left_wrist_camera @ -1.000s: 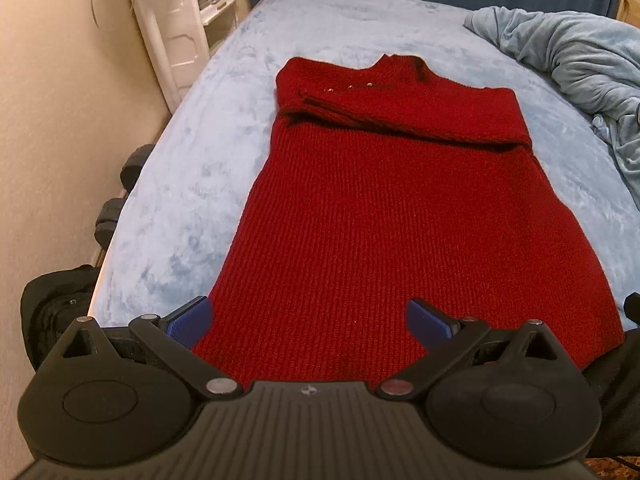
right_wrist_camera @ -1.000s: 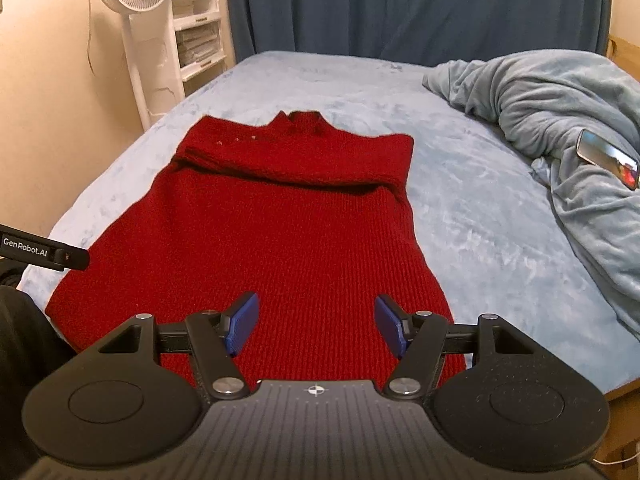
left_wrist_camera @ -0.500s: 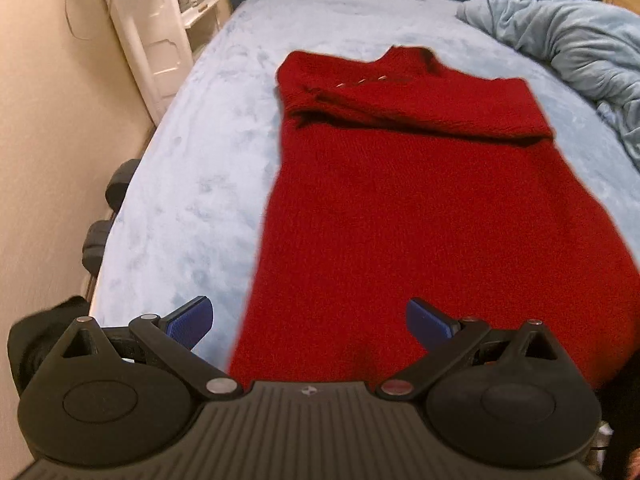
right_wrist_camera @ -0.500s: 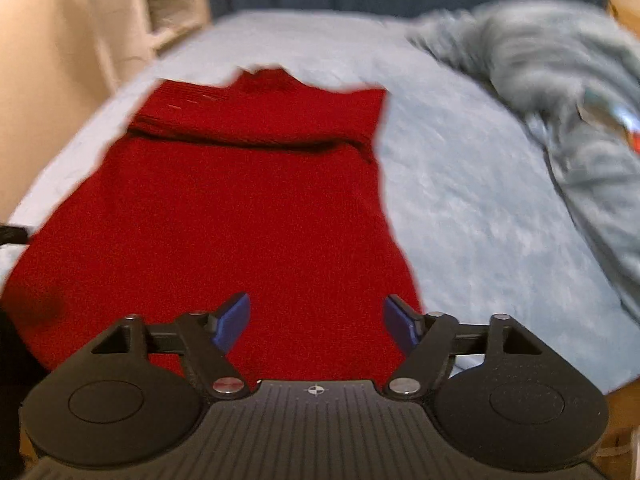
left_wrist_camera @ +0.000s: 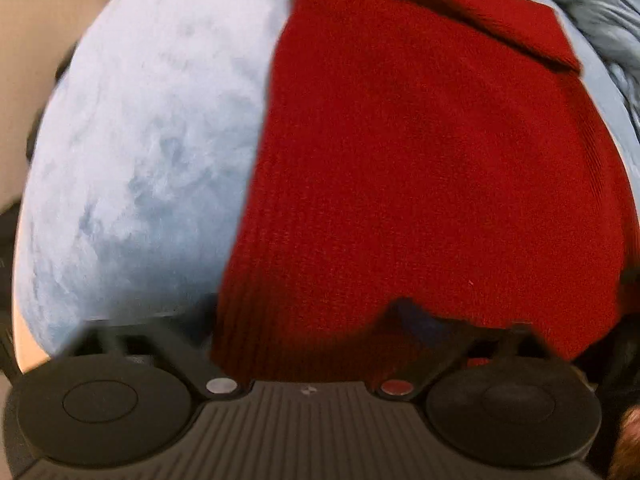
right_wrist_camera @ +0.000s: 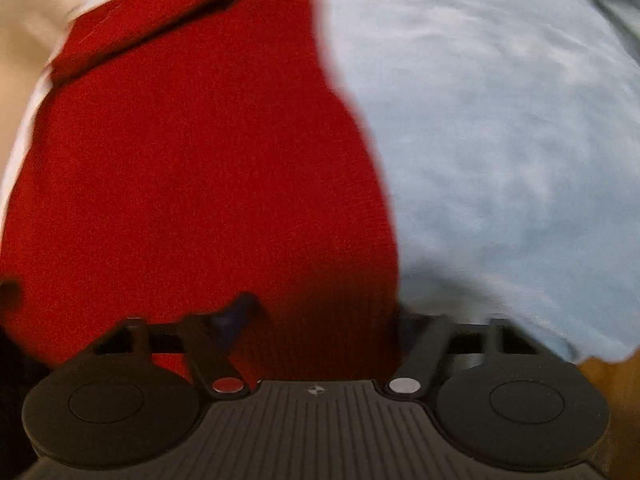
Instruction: Fold small clothes
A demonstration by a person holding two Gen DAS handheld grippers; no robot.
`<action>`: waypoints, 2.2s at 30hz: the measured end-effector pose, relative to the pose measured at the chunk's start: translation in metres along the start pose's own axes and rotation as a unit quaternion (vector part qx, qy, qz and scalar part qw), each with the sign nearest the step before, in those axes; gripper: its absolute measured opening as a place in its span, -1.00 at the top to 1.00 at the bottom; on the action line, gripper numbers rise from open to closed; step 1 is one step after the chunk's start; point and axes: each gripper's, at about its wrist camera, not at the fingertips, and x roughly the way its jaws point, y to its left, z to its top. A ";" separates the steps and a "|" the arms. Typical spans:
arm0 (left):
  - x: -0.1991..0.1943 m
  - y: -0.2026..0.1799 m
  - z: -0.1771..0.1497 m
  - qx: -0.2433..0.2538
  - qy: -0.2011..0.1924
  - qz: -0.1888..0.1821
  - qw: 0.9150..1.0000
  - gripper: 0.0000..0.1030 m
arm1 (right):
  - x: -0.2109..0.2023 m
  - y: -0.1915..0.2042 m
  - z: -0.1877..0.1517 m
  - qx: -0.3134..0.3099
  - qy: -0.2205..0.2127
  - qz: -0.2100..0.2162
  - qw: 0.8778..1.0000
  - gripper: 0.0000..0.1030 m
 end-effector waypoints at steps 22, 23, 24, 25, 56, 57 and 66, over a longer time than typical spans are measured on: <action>-0.156 -0.010 -0.089 -0.050 -0.097 -0.084 0.990 0.65 | -0.170 0.014 -0.121 0.086 -0.154 0.091 0.980 0.75; -0.153 -0.007 -0.090 -0.056 -0.092 -0.083 0.991 0.65 | -0.170 0.012 -0.123 0.093 -0.149 0.093 0.980 0.75; -0.152 -0.005 -0.087 -0.064 -0.088 -0.083 0.991 0.65 | -0.171 0.009 -0.120 0.099 -0.147 0.098 0.979 0.75; -0.150 -0.002 -0.081 -0.071 -0.087 -0.085 0.990 0.65 | -0.172 0.008 -0.114 0.104 -0.145 0.101 0.979 0.75; 0.015 0.025 0.227 -0.116 -0.112 -0.007 0.987 0.02 | 0.004 -0.018 0.173 0.202 -0.207 0.055 0.956 0.53; 0.013 0.017 0.227 -0.080 -0.123 -0.005 0.989 0.72 | -0.004 -0.010 0.175 0.180 -0.230 0.028 0.956 0.78; 0.021 0.054 0.227 -0.127 -0.131 0.003 0.983 0.75 | -0.004 -0.029 0.195 0.223 -0.229 0.018 0.947 0.80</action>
